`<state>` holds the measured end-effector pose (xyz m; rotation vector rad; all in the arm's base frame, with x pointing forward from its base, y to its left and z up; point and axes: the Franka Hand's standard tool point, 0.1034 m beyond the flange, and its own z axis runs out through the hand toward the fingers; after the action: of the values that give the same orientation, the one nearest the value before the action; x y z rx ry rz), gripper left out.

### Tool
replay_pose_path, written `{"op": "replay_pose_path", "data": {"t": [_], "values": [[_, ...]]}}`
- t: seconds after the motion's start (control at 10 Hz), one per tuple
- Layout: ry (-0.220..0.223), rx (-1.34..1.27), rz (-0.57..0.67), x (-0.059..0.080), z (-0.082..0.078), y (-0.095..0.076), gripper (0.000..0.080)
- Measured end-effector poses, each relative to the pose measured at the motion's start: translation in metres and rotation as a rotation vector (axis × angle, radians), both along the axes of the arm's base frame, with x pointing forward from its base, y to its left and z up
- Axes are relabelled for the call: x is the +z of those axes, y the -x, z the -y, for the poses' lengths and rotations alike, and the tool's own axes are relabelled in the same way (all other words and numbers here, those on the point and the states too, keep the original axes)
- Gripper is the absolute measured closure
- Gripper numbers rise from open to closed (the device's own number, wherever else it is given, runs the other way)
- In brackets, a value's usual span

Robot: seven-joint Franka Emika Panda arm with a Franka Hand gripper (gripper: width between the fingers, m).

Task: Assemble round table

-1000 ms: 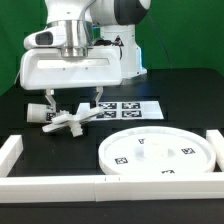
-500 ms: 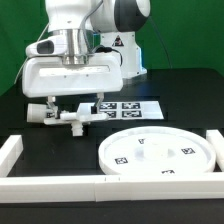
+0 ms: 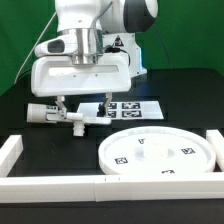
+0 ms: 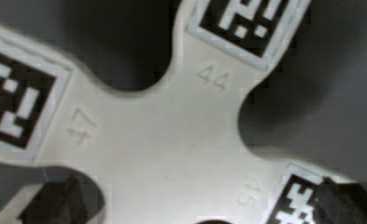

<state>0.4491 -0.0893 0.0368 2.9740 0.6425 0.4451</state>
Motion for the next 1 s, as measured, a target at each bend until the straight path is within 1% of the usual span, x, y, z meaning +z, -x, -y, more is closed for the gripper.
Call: {"op": "replay_pose_path", "data": {"t": [0.2, 0.4, 1.0], "values": [[-0.001, -0.003, -0.003, -0.0071, -0.0008, 0.0033, 0.015], [-0.004, -0.015, -0.013, -0.0126, 0.0042, 0.008, 0.015], [-0.004, -0.014, -0.011, -0.013, 0.0031, 0.0076, 0.015]]}}
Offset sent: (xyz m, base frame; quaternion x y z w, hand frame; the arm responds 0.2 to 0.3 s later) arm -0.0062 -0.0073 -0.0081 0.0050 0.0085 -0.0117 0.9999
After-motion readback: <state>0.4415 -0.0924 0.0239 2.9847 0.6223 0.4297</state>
